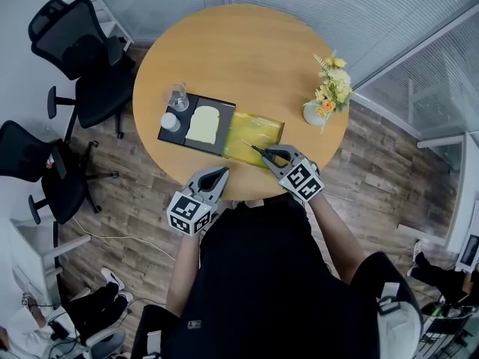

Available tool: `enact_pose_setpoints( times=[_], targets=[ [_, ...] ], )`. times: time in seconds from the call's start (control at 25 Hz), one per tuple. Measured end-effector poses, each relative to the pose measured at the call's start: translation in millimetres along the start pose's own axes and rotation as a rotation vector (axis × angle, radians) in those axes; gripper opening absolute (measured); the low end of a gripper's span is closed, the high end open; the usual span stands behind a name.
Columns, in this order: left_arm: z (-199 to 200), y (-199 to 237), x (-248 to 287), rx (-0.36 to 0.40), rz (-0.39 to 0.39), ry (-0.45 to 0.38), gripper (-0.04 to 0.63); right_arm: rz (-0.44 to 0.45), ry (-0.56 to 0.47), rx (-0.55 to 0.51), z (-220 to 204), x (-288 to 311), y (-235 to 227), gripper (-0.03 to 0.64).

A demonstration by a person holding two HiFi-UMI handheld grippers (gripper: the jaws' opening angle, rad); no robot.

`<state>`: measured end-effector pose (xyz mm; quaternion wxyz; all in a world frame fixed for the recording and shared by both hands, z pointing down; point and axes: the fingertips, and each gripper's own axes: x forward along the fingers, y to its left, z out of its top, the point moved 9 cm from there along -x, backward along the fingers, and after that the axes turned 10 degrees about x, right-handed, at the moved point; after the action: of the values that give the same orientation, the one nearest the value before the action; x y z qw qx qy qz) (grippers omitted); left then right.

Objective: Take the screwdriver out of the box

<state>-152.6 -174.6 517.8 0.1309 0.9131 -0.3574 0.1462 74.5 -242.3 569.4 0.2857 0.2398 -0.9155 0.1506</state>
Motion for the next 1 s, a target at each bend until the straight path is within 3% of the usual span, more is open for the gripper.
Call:
enact_pose_setpoints(
  times=[0.52, 1.0],
  targets=[
    [1.9, 0.0, 2.7, 0.006, -0.023, -0.001, 0.006, 0.073, -0.136, 0.146, 4.6, -13.0, 3.3, 0.055],
    [1.3, 1.3, 2.5, 0.004, -0.028, -0.002, 0.006, 0.095, -0.198, 0.183, 12.4, -19.4, 11.7, 0.054]
  ],
)
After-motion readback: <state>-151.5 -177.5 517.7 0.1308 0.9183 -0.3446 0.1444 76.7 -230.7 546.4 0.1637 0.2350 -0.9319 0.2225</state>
